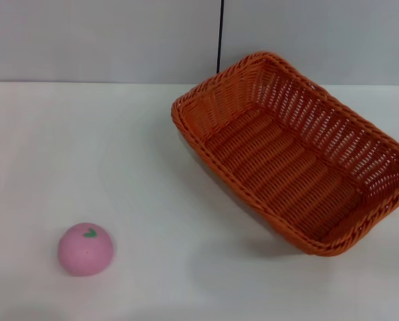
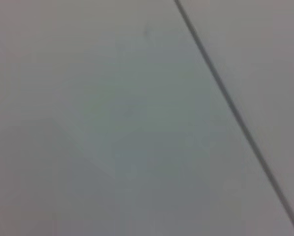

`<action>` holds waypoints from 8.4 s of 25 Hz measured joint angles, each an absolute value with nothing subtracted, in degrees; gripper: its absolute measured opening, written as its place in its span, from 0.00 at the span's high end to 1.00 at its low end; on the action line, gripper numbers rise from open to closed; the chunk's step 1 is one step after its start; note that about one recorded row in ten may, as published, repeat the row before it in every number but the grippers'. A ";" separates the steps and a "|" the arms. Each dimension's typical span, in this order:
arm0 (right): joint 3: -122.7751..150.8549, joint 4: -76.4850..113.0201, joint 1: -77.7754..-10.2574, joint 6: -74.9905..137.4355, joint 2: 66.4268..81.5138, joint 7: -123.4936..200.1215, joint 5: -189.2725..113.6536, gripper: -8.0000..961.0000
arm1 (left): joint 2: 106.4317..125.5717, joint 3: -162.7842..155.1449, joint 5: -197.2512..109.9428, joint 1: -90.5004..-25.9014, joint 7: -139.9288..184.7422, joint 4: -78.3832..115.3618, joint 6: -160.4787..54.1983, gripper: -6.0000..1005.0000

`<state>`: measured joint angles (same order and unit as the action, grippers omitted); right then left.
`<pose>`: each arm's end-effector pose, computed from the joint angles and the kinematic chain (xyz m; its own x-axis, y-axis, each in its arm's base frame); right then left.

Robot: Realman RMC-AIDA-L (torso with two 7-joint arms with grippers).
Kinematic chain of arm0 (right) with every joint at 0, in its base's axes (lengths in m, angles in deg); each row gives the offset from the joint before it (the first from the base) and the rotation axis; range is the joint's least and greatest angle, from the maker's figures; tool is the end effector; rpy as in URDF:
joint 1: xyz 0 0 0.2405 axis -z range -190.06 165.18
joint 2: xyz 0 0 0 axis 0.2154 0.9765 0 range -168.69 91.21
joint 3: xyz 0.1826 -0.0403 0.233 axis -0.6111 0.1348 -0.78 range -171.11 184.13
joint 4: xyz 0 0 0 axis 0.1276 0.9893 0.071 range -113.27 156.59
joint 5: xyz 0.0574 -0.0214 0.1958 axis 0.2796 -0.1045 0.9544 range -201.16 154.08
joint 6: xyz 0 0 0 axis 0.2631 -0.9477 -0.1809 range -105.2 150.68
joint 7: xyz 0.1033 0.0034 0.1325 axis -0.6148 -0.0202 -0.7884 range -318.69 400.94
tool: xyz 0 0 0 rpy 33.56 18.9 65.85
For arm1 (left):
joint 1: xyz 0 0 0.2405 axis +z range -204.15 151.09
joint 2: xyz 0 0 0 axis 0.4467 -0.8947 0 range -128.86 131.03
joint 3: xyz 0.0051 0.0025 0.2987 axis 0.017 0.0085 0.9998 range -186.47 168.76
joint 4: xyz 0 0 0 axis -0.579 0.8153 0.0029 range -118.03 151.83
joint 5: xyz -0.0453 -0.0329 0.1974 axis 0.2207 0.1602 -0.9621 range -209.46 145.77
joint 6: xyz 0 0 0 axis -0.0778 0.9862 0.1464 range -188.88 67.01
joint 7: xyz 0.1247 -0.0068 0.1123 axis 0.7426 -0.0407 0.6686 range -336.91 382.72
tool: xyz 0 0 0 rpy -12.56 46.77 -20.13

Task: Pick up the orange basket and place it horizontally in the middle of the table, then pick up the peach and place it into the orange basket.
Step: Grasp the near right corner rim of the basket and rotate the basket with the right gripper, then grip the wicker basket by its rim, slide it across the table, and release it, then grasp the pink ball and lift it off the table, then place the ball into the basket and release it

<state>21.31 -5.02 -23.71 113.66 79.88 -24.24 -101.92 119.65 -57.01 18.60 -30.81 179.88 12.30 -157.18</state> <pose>0.3979 0.2731 0.0839 0.3602 0.1007 -0.9274 -0.8752 -0.3076 -0.3734 -0.4115 0.2072 0.0260 0.5571 -0.2536 0.7908 0.8189 0.0095 -0.5739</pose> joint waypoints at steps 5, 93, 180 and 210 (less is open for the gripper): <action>21.38 -28.81 -24.60 114.36 79.21 -50.76 -118.21 0.45 | 119.65 -57.01 18.60 -31.08 179.88 12.12 -157.18 0.18; 57.53 -33.24 -56.20 110.72 77.86 -30.34 -161.24 0.79 | 119.88 -50.12 18.43 -26.42 180.02 10.28 -166.35 0.20; 44.62 3.32 -22.19 129.08 80.26 -13.02 -81.03 0.49 | 119.62 0.50 18.41 -37.40 149.74 37.12 -154.48 0.58; 40.05 11.48 -22.10 129.67 80.26 -7.39 -80.92 0.49 | 119.71 -14.74 16.36 -53.28 160.55 14.66 -163.93 0.86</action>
